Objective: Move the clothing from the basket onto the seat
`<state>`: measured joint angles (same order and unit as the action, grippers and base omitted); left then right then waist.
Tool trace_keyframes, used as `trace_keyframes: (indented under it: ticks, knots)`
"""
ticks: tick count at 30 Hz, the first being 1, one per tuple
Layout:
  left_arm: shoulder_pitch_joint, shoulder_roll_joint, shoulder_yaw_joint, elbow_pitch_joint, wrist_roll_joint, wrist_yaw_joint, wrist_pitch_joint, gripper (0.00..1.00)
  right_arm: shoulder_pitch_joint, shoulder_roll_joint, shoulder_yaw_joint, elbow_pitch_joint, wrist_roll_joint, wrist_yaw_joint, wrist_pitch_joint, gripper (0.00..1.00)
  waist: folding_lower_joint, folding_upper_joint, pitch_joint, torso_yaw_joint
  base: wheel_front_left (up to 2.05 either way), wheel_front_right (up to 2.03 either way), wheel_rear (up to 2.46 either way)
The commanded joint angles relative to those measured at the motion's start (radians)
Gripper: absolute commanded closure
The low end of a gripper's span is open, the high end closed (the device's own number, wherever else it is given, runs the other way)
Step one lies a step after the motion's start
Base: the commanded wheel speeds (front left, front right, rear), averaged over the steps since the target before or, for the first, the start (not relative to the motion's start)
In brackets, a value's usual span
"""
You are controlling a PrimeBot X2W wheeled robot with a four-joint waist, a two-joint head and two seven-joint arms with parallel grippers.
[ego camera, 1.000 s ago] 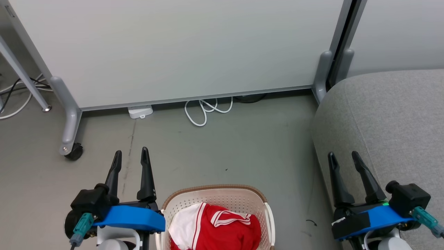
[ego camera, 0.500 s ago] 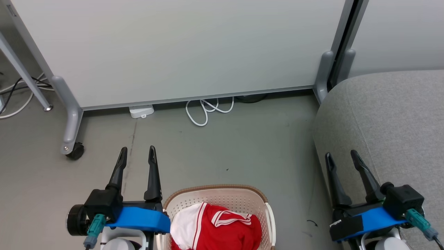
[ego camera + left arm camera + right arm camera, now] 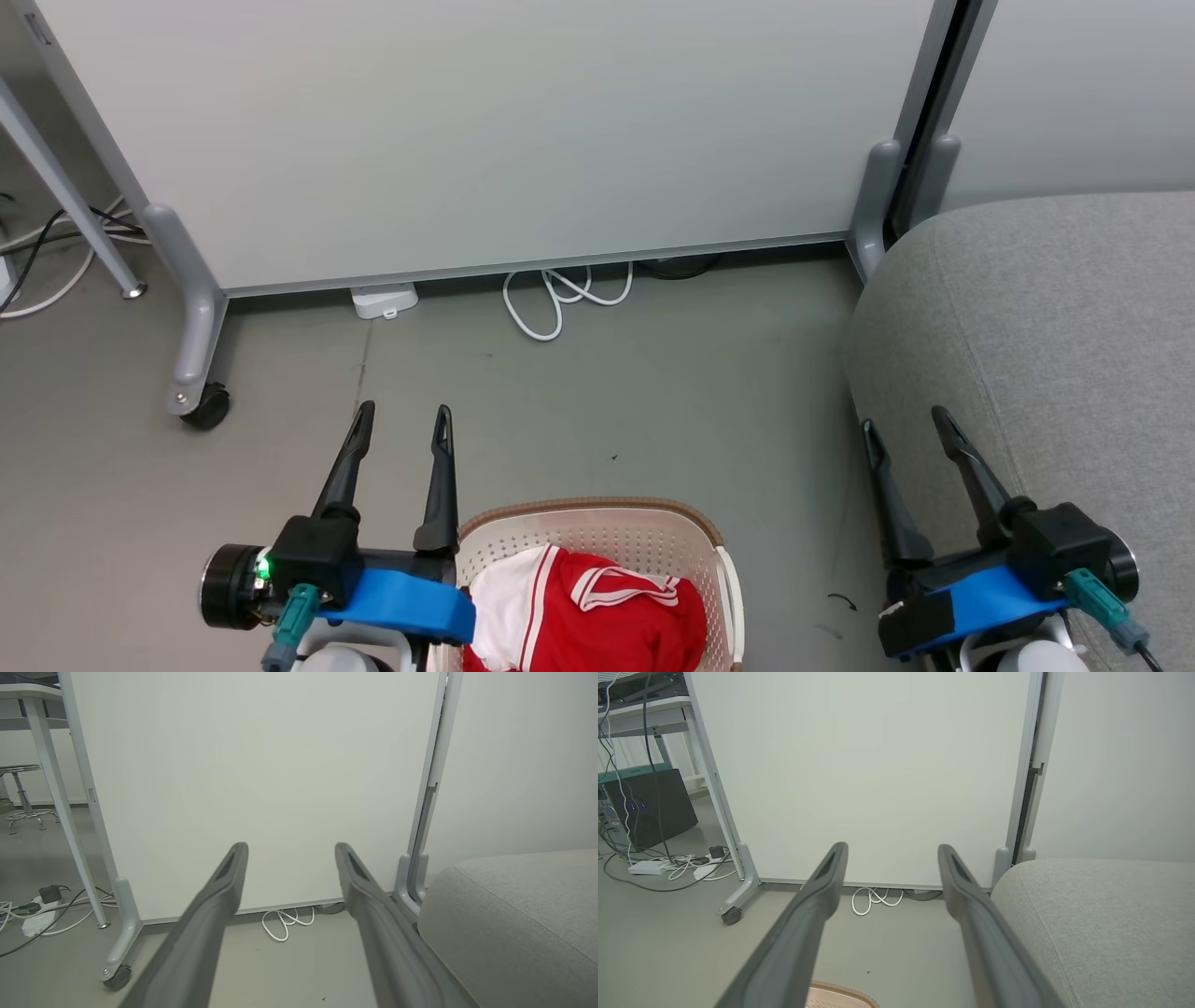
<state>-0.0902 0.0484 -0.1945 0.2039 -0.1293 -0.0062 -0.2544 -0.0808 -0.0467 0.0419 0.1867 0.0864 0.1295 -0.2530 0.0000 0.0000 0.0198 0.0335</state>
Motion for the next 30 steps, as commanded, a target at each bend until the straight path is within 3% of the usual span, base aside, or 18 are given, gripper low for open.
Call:
trace_keyframes:
  ticks: [1, 30]
  knots:
    - [-0.017, 0.003, -0.003, 0.006, 0.019, -0.004, -0.007, 0.00, -0.007, -0.006, 0.004, 0.002, -0.022, 0.002, -0.010, 0.00, 0.0000, 0.0000, 0.000, 0.000, 0.00, 0.00, 0.00]
    - [-0.023, 0.003, -0.004, 0.034, 0.017, -0.016, -0.012, 0.00, -0.009, -0.006, 0.000, 0.039, -0.006, 0.001, -0.013, 0.00, 0.0000, 0.0000, -0.001, 0.004, 0.00, 0.00, 0.00]
